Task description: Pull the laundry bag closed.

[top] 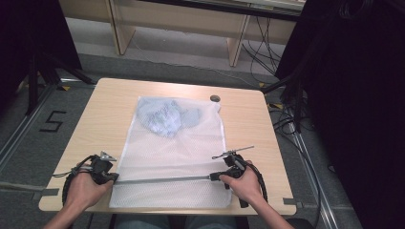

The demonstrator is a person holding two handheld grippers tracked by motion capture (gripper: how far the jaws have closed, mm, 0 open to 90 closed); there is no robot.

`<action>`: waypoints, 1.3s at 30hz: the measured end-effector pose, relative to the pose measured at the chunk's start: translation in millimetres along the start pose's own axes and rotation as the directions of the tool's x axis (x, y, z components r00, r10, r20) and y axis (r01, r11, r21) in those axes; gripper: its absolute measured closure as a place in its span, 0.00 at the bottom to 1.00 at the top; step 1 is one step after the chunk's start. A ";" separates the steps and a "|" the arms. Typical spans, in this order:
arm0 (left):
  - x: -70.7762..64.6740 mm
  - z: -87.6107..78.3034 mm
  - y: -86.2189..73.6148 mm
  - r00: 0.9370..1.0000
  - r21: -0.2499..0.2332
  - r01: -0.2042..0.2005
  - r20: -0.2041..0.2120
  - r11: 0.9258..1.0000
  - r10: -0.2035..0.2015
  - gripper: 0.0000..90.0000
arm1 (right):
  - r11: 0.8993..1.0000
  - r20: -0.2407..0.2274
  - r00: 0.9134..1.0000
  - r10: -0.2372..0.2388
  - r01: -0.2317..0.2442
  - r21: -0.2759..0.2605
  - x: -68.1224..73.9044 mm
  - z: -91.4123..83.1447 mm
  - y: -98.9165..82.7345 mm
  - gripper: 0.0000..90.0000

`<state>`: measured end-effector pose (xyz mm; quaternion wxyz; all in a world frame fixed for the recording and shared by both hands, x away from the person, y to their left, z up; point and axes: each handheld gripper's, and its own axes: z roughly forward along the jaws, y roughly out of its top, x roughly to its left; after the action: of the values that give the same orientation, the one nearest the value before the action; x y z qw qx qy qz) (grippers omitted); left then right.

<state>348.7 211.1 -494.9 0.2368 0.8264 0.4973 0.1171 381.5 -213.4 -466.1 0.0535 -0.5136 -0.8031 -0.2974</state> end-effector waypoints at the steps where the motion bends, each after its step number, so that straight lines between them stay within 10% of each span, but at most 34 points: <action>1: -0.1 0.3 -0.5 1.000 -0.007 0.002 -0.001 1.000 -0.002 1.00 | 1.000 0.009 1.000 0.001 -0.001 -0.002 -0.6 -0.3 -0.1 0.97; 39: -0.4 -1.1 0.6 1.000 0.020 -0.014 -0.002 1.000 0.014 1.00 | 0.995 0.015 0.995 0.096 -0.095 -0.021 -27.8 -17.2 -12.0 0.96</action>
<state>348.5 210.8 -493.6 0.2273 0.8320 0.4929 0.1148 380.5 -248.2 -468.0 0.0561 -0.5543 -0.7749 -0.2985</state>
